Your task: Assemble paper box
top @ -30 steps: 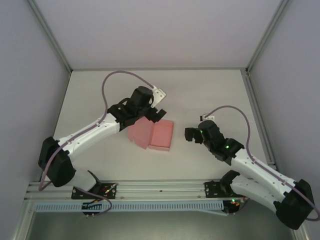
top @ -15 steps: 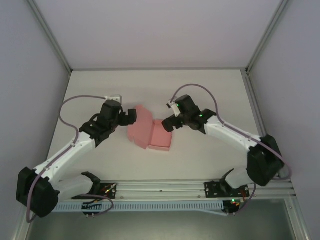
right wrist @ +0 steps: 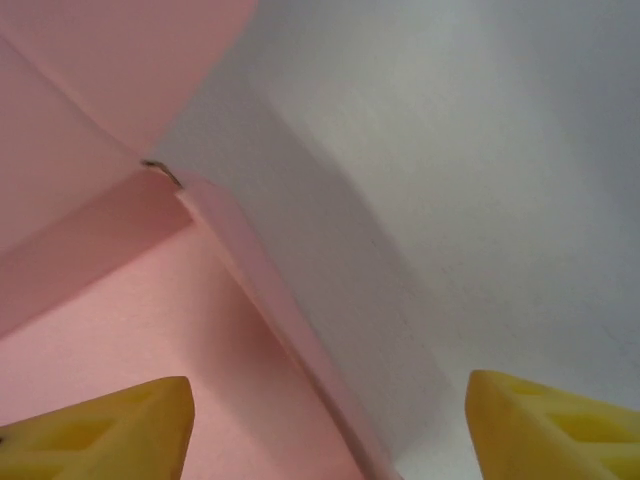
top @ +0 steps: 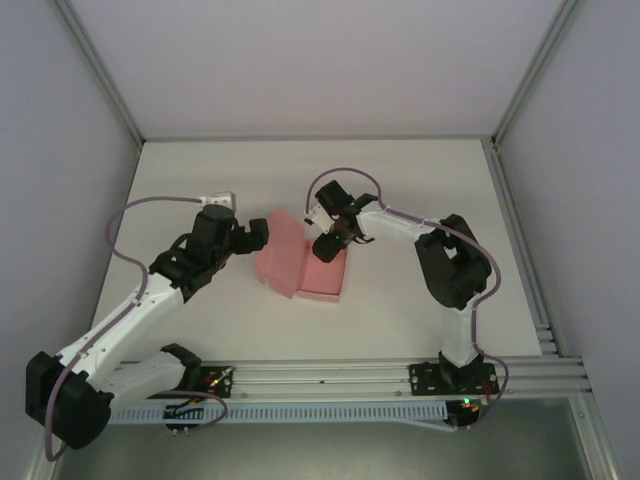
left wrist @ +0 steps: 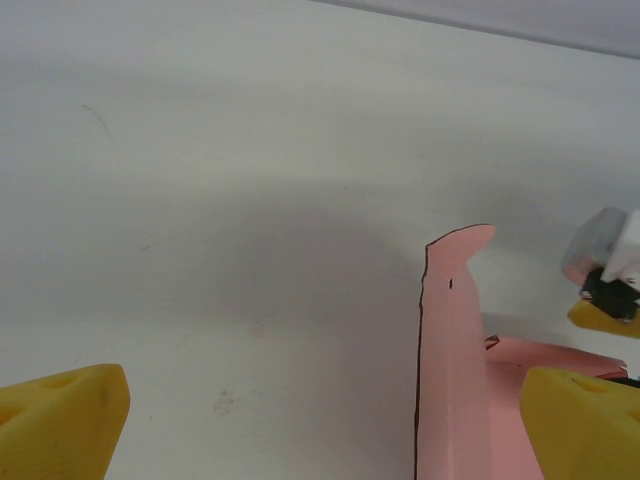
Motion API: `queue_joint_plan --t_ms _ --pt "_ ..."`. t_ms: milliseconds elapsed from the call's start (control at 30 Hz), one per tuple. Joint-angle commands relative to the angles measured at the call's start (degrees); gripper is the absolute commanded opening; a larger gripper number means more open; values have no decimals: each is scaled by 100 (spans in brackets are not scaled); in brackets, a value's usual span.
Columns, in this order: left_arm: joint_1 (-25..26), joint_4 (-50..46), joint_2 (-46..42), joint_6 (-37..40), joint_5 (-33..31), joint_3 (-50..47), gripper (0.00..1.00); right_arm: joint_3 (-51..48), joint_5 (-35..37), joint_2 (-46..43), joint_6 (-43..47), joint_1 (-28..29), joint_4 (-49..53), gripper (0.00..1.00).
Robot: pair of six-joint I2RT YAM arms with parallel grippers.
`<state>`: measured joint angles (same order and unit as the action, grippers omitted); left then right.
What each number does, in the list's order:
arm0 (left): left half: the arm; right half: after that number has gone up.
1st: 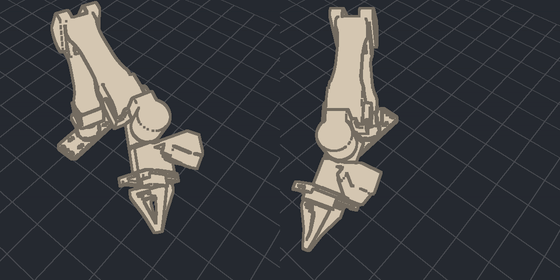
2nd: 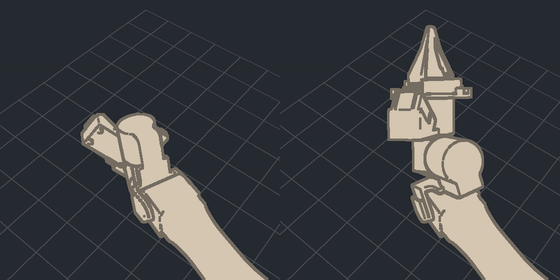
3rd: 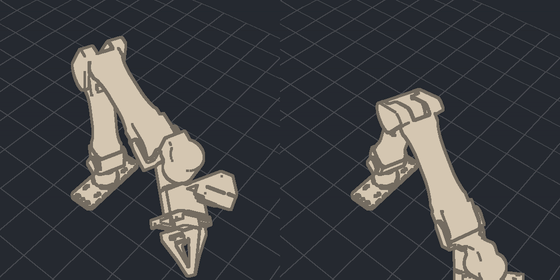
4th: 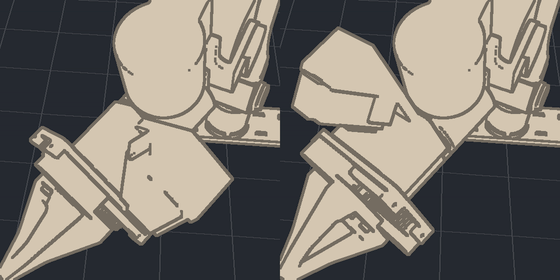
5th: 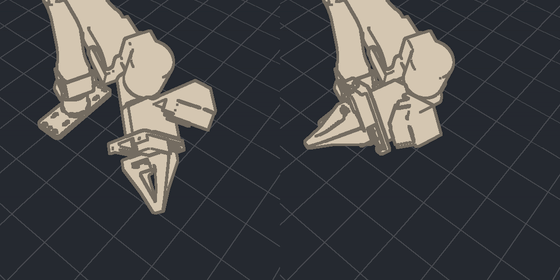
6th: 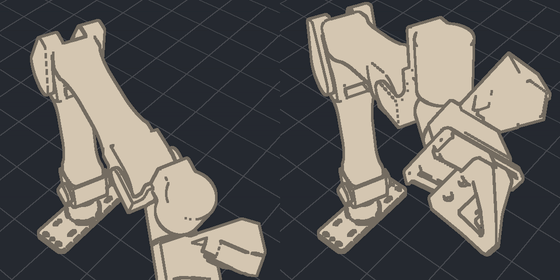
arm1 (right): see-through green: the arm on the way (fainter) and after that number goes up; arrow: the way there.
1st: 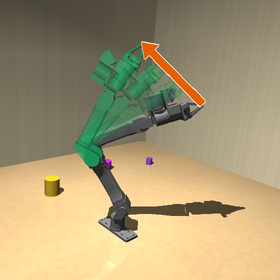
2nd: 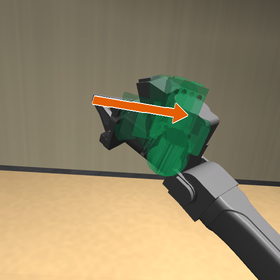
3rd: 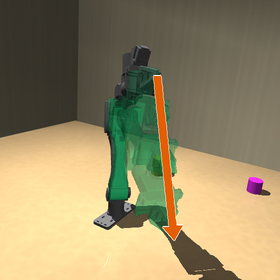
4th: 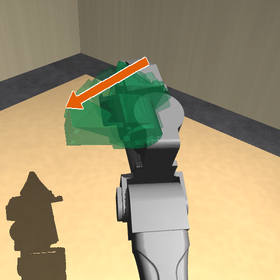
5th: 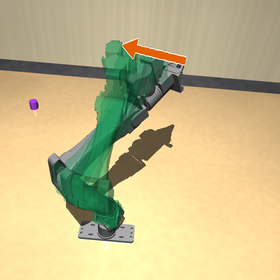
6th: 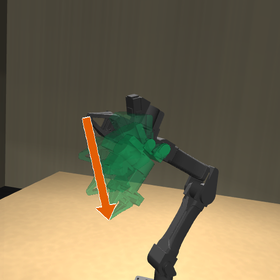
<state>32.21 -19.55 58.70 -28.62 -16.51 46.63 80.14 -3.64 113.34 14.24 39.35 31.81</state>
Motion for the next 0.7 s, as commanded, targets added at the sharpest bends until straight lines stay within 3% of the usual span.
queue_joint_plan --t_ms 0,100,233,467,667 --pt "-53 -109 -122 -57 -118 -87 100 154 -20 189 -122 -35 -43 49" --pt "-52 -124 -104 -46 -47 -53 100 67 165 201 -662 -28 -196 18" --pt "-48 -66 -113 -43 9 -23 100 -389 622 -65 -1596 -25 -533 3" --pt "-49 247 51 -11 310 162 100 -1116 1526 -603 -4453 171 -316 0" --pt "-48 268 341 -48 488 185 100 -1414 1628 -784 -5382 560 -286 2"
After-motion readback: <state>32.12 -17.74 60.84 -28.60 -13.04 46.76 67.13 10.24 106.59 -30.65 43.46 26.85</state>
